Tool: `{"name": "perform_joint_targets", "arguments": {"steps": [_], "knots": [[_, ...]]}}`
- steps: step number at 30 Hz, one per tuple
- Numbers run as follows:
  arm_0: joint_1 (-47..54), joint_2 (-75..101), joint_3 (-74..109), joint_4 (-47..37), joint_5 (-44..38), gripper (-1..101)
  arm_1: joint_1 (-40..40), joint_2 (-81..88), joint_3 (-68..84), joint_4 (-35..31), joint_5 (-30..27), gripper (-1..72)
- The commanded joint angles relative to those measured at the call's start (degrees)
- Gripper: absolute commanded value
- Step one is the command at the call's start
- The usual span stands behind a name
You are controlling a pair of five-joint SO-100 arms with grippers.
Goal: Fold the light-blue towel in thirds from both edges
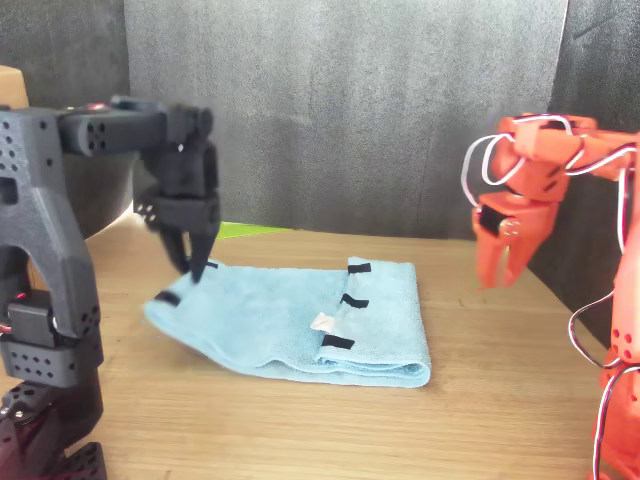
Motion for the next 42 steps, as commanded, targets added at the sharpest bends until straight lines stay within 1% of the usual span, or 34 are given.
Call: {"name": "perform_joint_targets", "arguments": {"steps": [1, 12, 27, 39, 40, 41, 42], "knots": [[-2.02, -1.23, -6.42, 2.81, 0.7, 0, -1.67, 6.59, 3.25, -1.32, -0.62, 0.1], [-11.6, -12.3, -22.59, 9.05, 0.53, 0, -5.98, 14.59, 10.63, -1.32, -2.99, 0.1], [-18.11, -29.09, -49.31, 19.25, 1.32, 0, -6.15, 21.36, 17.4, -1.14, -3.08, 0.1], [-23.55, -37.44, -58.36, 20.39, 1.85, 0, -4.22, 23.29, 18.81, -0.26, -2.11, 0.1], [-23.99, -37.88, -58.71, 20.39, 1.85, 2, -3.87, 23.64, 18.98, -0.18, -1.93, 0.1], [-24.52, -38.14, -58.8, 20.39, 2.2, 7, -3.6, 23.73, 19.07, -0.18, -1.76, 0.1], [-25.05, -38.23, -58.62, 20.39, 2.81, 16, -3.34, 23.82, 19.16, -0.09, -1.58, 0.1]]}}
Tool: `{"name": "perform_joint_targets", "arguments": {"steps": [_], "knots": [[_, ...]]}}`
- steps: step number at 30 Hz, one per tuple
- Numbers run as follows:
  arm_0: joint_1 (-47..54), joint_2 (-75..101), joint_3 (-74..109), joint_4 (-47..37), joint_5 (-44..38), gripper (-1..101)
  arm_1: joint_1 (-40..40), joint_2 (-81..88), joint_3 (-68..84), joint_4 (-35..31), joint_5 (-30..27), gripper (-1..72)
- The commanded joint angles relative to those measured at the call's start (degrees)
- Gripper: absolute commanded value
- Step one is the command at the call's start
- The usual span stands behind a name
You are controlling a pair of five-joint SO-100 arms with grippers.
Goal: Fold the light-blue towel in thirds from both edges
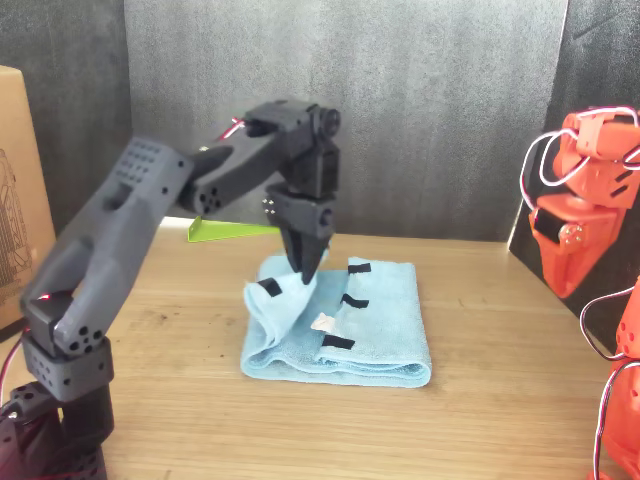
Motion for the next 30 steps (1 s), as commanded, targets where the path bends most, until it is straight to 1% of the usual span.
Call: {"name": "perform_joint_targets", "arguments": {"steps": [1, 4, 9, 12, 14, 15, 17, 18, 19, 21, 22, 26, 30], "knots": [[-1.76, 0.88, -1.58, 0.7, 1.32, 21, 1.76, 3.16, 0.79, 0.62, 1.41, 0.1], [-3.08, 2.55, -1.49, 0.88, 2.9, 28, 2.2, 3.16, 1.05, 0.62, 2.02, 0.1], [-1.76, 11.95, -0.7, 0.97, 4.57, 30, 2.9, 3.96, 2.02, 0.53, 2.72, 0.1], [2.81, 20.21, 1.58, 0.97, 4.22, 30, 2.99, 5.01, 2.72, 0.26, 2.9, 0.1], [8.53, 25.75, 4.39, 0.97, 3.16, 29, 3.25, 5.45, 2.9, 0.18, 2.9, 0.1], [11.87, 28.48, 6.42, 0.88, 2.9, 25, 3.25, 5.89, 3.16, -0.09, 2.99, 0.1], [19.07, 34.1, 12.39, -0.09, 1.85, 7, 3.52, 6.68, 3.78, -0.88, 3.08, 0.1], [22.68, 37.62, 17.23, -1.93, 1.41, 1, 3.78, 7.12, 4.31, -1.32, 3.16, 0.1], [26.02, 42.36, 24.43, -5.36, 1.58, 0, 3.96, 7.56, 5.01, -1.93, 3.25, 0.1], [31.99, 53.7, 42.19, -14.94, 2.29, 0, 4.31, 8.61, 6.86, -3.25, 3.43, 0.1], [34.63, 58.1, 49.31, -18.28, 2.81, 0, 4.39, 9.4, 8.26, -4.31, 3.6, 0.0], [42.8, 73.04, 72.6, -29.27, 3.43, 0, 4.31, 13.89, 15.29, -8.7, 2.81, 0.0], [46.85, 86.4, 90.53, -37.62, 3.16, 0, 2.99, 20.13, 22.06, -11.69, 1.93, 0.0]]}}
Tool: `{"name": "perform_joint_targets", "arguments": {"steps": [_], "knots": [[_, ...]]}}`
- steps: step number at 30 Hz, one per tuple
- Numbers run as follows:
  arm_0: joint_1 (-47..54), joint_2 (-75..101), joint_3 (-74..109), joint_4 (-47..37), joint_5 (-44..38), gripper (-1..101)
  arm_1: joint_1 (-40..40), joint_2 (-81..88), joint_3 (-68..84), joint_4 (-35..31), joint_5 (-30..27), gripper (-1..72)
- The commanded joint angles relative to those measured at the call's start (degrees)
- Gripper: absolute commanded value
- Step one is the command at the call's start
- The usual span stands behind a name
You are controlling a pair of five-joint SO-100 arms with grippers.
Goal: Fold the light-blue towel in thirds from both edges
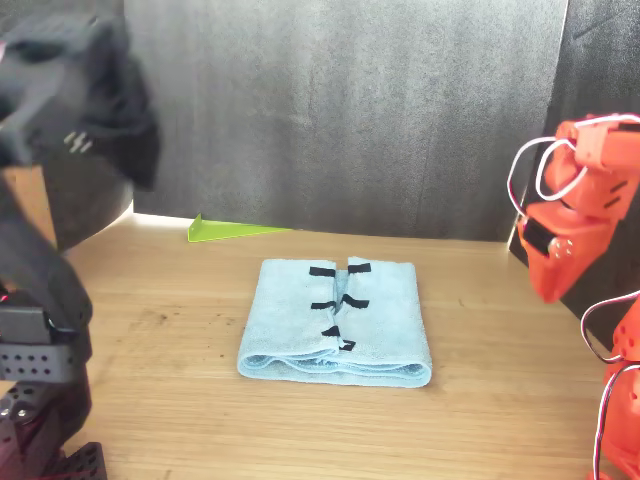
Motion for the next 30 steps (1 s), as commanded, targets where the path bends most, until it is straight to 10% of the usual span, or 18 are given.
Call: {"name": "perform_joint_targets", "arguments": {"steps": [1, 16, 30], "knots": [[3.08, 13.1, 15.38, -5.98, 0.26, 0, -1.32, 8.0, 4.22, -2.29, -0.88, 0.0], [1.76, 48.25, 48.16, -10.37, -2.64, 0, -9.14, 41.04, 28.04, -12.3, -4.66, 0.0], [-0.79, 65.3, 57.66, -8.35, -5.89, 0, -10.11, 73.65, 45.18, -6.42, -3.16, -0.1]]}}
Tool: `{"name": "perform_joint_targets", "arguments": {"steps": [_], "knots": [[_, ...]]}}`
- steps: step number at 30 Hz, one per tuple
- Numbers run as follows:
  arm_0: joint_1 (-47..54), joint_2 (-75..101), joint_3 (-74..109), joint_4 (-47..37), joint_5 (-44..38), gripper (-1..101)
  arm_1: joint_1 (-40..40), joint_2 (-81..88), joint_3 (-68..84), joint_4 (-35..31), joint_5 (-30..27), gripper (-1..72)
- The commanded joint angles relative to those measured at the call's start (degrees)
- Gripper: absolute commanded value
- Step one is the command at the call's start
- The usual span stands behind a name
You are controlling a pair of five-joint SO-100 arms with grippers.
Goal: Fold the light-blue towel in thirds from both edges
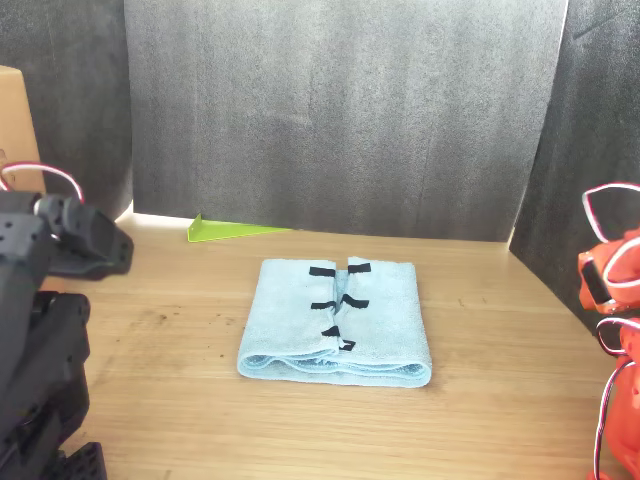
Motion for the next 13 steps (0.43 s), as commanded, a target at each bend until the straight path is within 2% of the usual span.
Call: {"name": "perform_joint_targets", "arguments": {"steps": [1, 13], "knots": [[0.09, 0.79, 0.97, -0.18, 0.35, 0, -0.44, 2.46, 2.11, 0.7, 0.97, -0.1], [0.79, 0.79, 0.97, 0.0, 0.44, 0, -3.08, 2.46, 2.2, 0.18, 8.79, -0.1]]}}
